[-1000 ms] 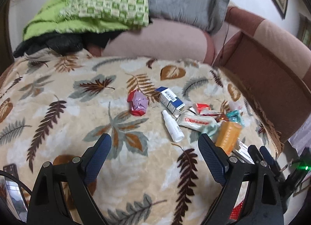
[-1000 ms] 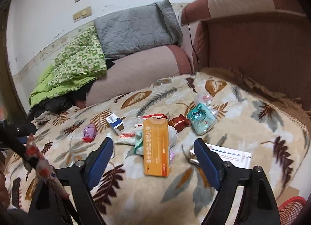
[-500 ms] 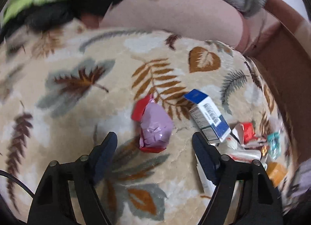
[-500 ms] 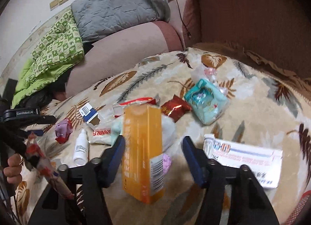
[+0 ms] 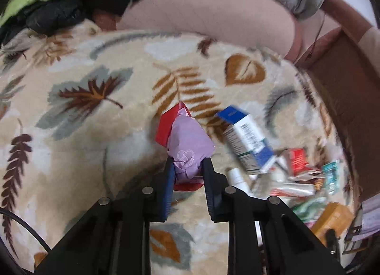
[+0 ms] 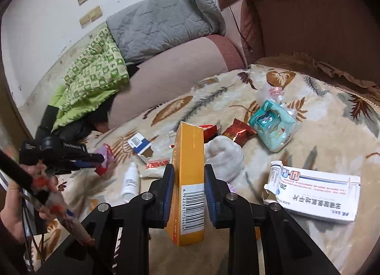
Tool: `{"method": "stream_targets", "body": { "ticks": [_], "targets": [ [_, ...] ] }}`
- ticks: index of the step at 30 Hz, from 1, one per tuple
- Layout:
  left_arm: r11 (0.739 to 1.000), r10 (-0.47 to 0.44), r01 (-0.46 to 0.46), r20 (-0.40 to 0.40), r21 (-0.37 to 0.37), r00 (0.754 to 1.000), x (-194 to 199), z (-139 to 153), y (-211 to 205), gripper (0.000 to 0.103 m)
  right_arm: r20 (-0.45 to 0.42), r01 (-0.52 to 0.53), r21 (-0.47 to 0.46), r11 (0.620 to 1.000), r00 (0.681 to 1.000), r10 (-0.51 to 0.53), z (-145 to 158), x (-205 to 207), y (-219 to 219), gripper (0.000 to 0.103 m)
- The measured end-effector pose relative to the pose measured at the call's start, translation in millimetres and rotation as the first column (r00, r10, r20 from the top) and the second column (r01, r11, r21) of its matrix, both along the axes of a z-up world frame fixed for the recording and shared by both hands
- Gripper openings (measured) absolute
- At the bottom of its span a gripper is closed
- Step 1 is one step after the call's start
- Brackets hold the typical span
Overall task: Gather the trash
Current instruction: 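Grasp the pink wrapper with the left tool while the right tool grasps the orange box, then carry both items to the red basket and open both tools to drop them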
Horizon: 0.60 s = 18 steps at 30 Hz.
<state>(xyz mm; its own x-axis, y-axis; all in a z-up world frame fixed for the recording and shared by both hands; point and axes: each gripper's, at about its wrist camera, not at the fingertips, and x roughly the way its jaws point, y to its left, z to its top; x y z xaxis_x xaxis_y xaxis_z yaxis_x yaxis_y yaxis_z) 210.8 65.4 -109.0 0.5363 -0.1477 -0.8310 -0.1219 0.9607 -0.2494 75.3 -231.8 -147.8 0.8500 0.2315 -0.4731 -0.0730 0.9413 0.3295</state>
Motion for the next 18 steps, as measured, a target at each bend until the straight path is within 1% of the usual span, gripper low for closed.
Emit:
{"method": "stream_targets", "body": {
  "ticks": [2,4,6,7,9,10,11,13,15,18],
  "targets": [
    [1.000,-0.012,0.012,0.055,0.005,0.998,-16.3,21.0,-4.9,0.022,0.009,-0.005,0.009,1.000,1.000,0.005,7.1,-8.3,-0.7,0.026],
    [1.000,-0.024,0.023,0.107,0.010,0.994,-40.6,44.1,-13.7,0.022,0.021,-0.012,0.031,0.999,1.000,0.011,19.7,-20.4,-4.0,0.026],
    [0.999,-0.039,0.041,0.159,-0.012,0.986,-75.0,68.4,-24.4,0.022,0.035,-0.011,0.043,0.999,0.999,0.009,35.3,-36.6,-8.3,0.026],
    [0.998,-0.050,0.055,0.180,-0.021,0.982,-86.9,76.1,-29.9,0.022,0.044,-0.008,0.044,0.999,0.999,0.006,45.1,-48.8,-10.9,0.026],
    [0.995,-0.094,0.099,0.237,-0.009,0.967,-125.4,95.2,-47.9,0.022,0.064,0.003,0.047,0.999,0.998,-0.006,61.3,-72.3,-16.6,0.026],
    [0.993,-0.113,0.117,0.258,-0.001,0.960,-138.3,101.0,-56.5,0.022,0.074,0.013,0.047,0.999,0.997,-0.016,69.5,-86.8,-20.4,0.026],
    [0.989,-0.145,0.149,0.287,0.010,0.947,-161.3,108.2,-70.4,0.022,0.081,0.023,0.049,0.999,0.996,-0.027,76.1,-100.5,-24.6,0.026],
    [0.982,-0.184,0.187,0.306,0.020,0.934,-186.0,112.1,-87.3,0.022,0.092,0.048,0.061,0.997,0.994,-0.053,88.4,-129.7,-36.8,0.026],
    [0.970,-0.236,0.241,0.322,0.025,0.917,-219.1,113.1,-107.8,0.022,0.092,0.080,0.064,0.995,0.992,-0.085,96.7,-156.9,-47.4,0.026],
    [0.950,-0.301,0.311,0.319,0.021,0.899,-255.3,107.6,-133.1,0.022,0.093,0.118,0.081,0.990,0.988,-0.125,105.4,-187.9,-62.9,0.026]
  ]
}}
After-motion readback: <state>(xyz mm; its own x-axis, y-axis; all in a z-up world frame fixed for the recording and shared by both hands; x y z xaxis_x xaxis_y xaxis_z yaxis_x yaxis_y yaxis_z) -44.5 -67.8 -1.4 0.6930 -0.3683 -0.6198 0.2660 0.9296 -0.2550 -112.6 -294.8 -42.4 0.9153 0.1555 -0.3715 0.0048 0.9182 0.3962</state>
